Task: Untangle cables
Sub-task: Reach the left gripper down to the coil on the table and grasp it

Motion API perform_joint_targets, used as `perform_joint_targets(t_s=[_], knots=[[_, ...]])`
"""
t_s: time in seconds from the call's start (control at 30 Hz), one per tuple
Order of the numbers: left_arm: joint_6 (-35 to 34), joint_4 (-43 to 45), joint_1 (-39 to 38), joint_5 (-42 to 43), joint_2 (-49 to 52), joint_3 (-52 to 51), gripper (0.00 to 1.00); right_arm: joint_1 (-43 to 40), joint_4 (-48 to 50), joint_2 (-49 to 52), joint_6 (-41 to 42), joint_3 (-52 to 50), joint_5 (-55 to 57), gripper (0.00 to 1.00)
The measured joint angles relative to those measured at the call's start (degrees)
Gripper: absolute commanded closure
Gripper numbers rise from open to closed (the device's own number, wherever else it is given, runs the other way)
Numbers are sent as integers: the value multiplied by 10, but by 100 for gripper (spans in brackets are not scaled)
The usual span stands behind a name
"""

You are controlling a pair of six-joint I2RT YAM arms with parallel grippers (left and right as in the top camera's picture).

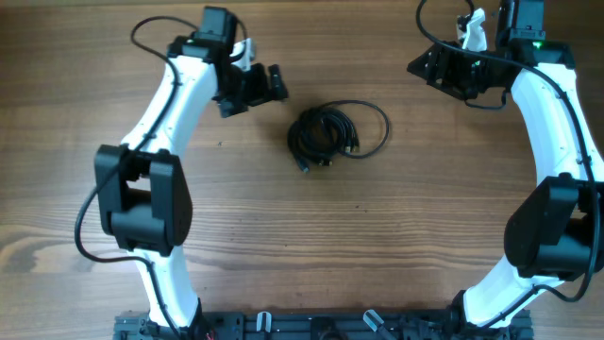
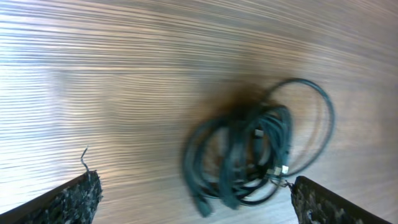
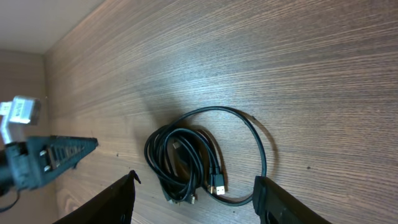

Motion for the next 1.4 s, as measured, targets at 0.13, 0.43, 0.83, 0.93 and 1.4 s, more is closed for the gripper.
perform_joint_targets(t_s=[0.13, 0.43, 0.83, 0.93, 1.4], knots=[[-31, 18, -52, -21, -1, 0, 7, 0, 0, 0, 0, 0, 8, 37], [-141, 54, -134, -123, -1, 0, 42, 0, -7, 0, 0, 0, 40, 37], [-184, 78, -150, -160, 46, 0, 37, 0, -9, 0, -15, 0, 49, 36], [-187, 80, -150, -163, 63, 0, 40, 0, -9, 0, -15, 0, 49, 36], [-188, 67, -150, -199, 71, 0, 55, 0, -9, 0, -15, 0, 49, 36]])
